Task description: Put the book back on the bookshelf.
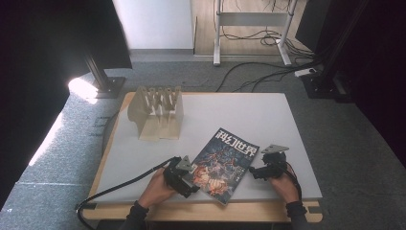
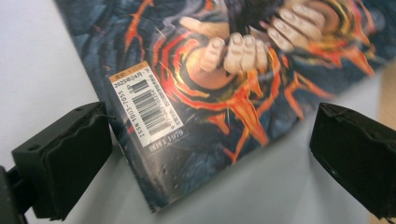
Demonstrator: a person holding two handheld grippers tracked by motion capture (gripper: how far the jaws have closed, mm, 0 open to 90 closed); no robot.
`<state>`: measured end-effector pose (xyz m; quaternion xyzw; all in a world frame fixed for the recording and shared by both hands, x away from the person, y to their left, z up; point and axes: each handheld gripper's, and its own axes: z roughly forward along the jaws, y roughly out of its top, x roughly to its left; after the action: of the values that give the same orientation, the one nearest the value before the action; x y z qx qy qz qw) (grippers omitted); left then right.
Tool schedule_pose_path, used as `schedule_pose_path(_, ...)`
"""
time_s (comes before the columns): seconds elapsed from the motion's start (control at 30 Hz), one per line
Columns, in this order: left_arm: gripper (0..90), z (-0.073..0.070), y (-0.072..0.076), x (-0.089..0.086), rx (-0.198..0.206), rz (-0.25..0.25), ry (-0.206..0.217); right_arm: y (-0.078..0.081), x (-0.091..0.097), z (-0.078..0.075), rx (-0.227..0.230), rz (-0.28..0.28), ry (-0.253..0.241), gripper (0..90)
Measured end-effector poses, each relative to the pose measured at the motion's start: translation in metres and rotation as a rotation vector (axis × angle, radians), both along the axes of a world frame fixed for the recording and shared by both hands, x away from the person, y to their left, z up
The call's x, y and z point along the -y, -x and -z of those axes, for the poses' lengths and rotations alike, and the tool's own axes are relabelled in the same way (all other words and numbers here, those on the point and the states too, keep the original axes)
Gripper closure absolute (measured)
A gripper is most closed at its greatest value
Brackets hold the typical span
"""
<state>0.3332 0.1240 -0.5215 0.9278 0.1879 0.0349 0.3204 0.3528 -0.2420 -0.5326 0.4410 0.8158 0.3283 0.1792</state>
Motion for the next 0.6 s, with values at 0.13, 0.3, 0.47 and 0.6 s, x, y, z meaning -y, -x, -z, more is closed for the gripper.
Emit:
schedule_pose_path(0.13,0.0,-0.008,-0.008,-0.009,0.007,-0.004,-0.011,-0.004,-0.001,-0.001,0.0,0.003,-0.006,0.0)
schedule_pose_path(0.3,0.0,-0.014,-0.031,-0.028,0.071,-0.102,-0.015,-0.014,-0.004,-0.001,0.002,0.013,0.001,0.0)
schedule_pose_path(0.47,0.0,-0.004,-0.056,-0.041,0.084,-0.187,-0.043,-0.028,-0.012,-0.002,0.0,0.025,0.012,0.0)
schedule_pose_path(0.6,0.0,0.003,-0.068,-0.042,0.062,-0.21,-0.01,-0.04,-0.02,-0.004,-0.002,0.029,0.027,0.0)
